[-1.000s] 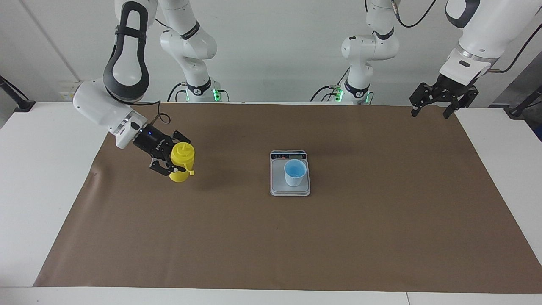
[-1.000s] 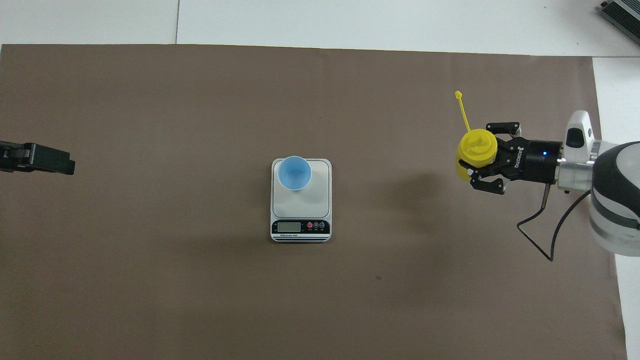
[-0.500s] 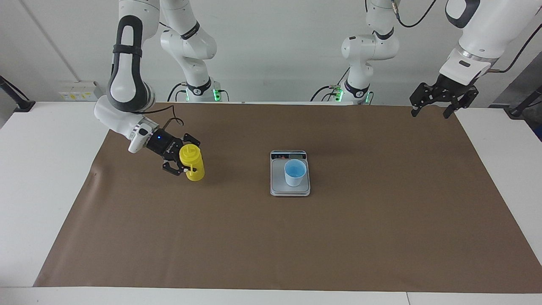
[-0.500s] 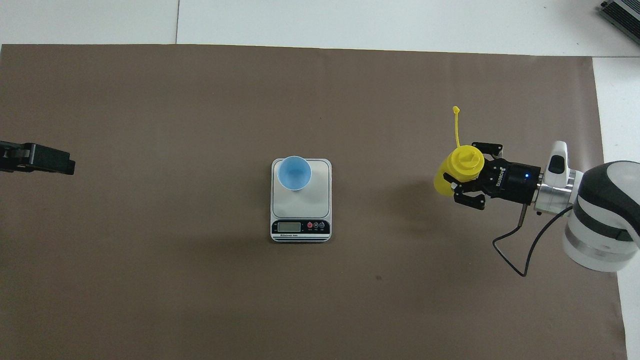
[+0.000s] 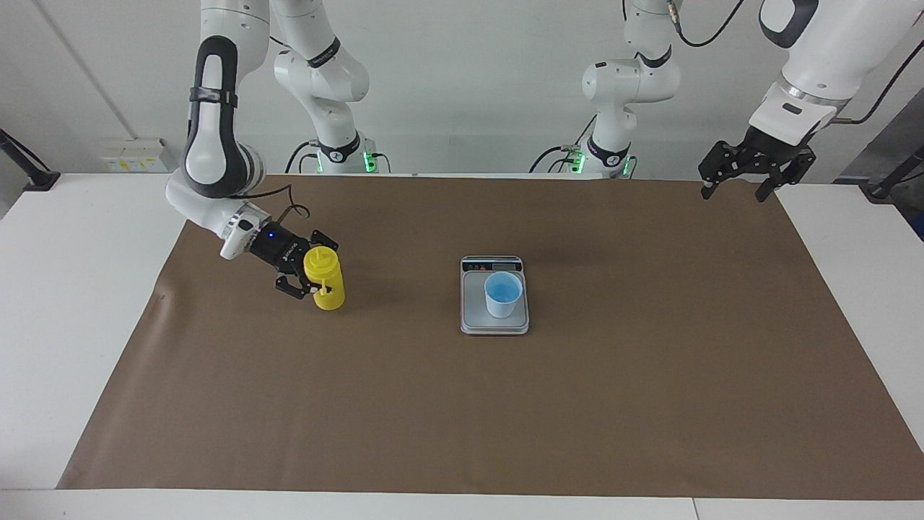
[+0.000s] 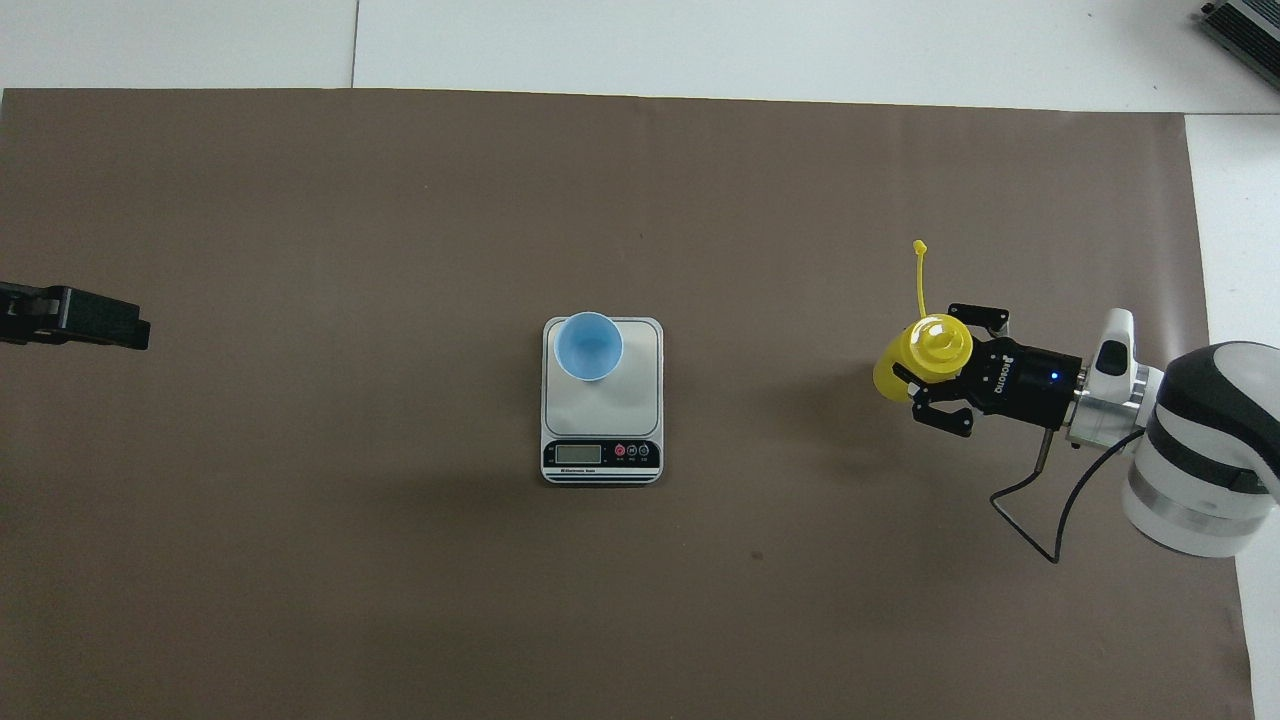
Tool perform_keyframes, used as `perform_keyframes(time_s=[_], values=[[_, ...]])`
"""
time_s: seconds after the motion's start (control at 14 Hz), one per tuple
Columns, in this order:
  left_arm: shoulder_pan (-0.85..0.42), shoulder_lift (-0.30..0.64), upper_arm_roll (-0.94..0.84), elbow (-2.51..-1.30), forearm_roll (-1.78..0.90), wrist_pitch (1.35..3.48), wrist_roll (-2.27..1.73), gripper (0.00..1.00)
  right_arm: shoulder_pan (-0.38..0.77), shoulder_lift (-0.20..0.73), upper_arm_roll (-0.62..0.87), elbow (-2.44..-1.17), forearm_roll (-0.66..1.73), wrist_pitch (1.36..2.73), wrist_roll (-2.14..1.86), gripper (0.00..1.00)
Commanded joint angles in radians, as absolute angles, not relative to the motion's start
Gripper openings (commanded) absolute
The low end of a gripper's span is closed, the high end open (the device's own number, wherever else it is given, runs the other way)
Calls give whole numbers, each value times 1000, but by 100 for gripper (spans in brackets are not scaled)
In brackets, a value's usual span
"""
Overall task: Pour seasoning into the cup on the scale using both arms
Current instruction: 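Set the yellow bottle down and open the right gripper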
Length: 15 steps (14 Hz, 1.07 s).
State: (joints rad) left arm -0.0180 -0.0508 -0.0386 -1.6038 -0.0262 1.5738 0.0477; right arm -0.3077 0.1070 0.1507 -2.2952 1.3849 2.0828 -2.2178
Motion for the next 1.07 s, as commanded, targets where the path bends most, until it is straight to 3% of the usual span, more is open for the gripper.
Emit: perform_keyframes(time_s=[0.0,0.21,0.29,0.36,0.79,1.0], values=[[-6,-67,-43,-1617,-32,1565,61,100,-376,156,160,-2299,1424,2019,-2322,0],[-6,-67,-43,-1617,-32,1565,61,100,-379,160,160,-2299,1424,2014,-2332,0],[-6,-67,-43,-1617,-32,1565,61,100,-379,160,160,-2299,1424,2016,-2339,36],[-6,-67,-43,-1617,-32,1565,61,100,-379,161,160,-2295,1424,2017,-2347,99],[-5,-67,-43,-1617,-32,1565,61,100,-377,137,155,-2286,1382,2034,-2350,100],[-6,-67,-43,-1617,-32,1565,61,100,-382,111,146,-2280,1235,2057,-2347,100]])
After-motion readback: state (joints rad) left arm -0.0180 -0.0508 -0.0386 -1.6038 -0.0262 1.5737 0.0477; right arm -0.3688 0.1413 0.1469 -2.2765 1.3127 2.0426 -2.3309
